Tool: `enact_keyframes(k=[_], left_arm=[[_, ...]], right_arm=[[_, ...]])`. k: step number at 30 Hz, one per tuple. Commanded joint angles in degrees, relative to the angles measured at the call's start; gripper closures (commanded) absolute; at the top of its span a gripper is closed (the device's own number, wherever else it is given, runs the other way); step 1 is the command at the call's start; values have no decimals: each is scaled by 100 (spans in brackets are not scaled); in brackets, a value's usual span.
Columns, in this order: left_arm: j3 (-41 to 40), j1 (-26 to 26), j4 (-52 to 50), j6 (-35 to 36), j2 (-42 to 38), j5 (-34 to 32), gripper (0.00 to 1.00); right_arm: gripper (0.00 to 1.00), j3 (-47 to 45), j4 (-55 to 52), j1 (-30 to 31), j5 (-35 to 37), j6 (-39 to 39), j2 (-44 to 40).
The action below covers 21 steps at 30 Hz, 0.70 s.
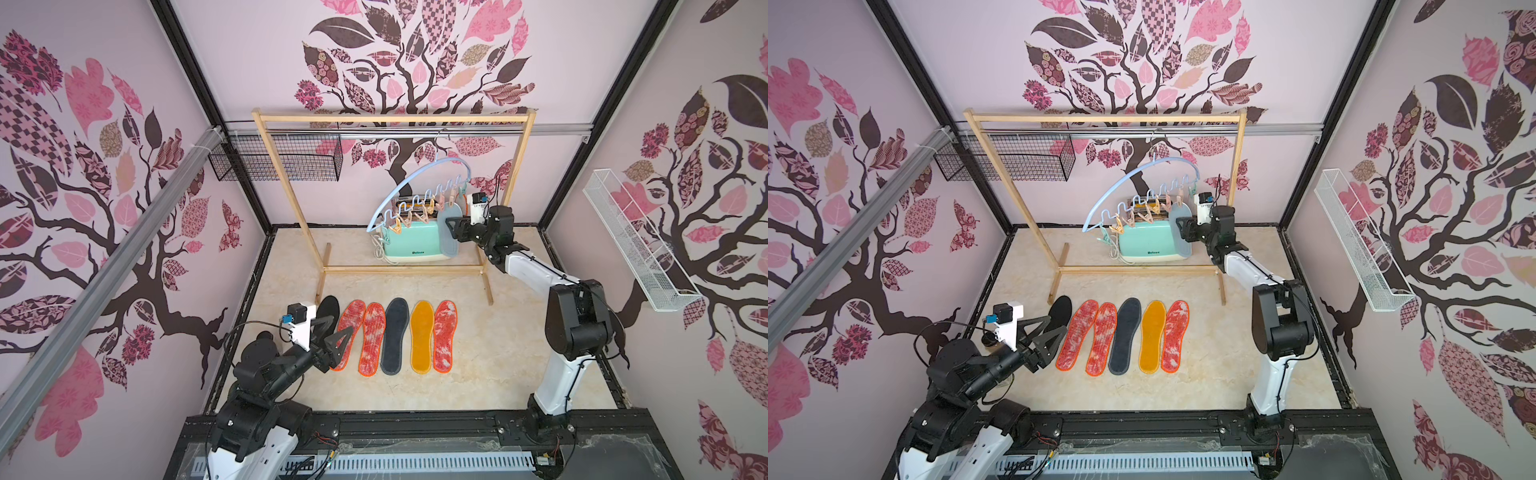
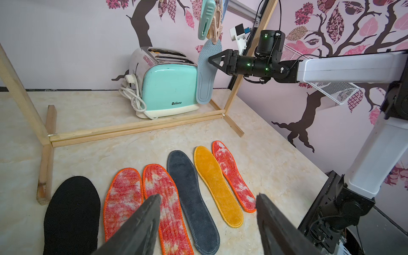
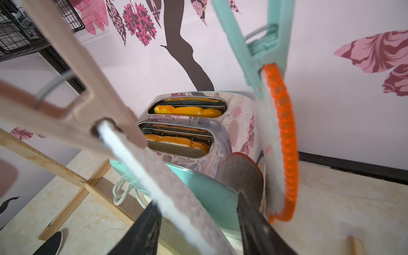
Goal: Take the shoe insoles off the hanger
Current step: Remove the insole from the hanger.
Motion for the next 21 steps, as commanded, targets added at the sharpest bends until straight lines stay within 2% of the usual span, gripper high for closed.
enact_keyframes(k=[1,5,8,10,15,18,21], left_arm=[[-64,27,163,60,25,49,28],[-61,35,168,60,33,45,28],[-61,35,168,60,34,49,28],[-66,44,163,60,39,49,28],[-66,53,156,58,89,48,28],[-65,73,164,51,105,32,28],[-102,123,293,-81,196,15,28]], right_arm=[[46,239,-106,-13,-403,-64,257],[54,201,-24,-11,-633,2,240],[65,83,104,-16,-728,23,159],[76,11,188,-18,-815,49,116],[90,-63,299,-15,-1035,187,15],[96,-132,294,-20,-1150,283,-94],[97,-250,312,-27,-1292,364,-224]])
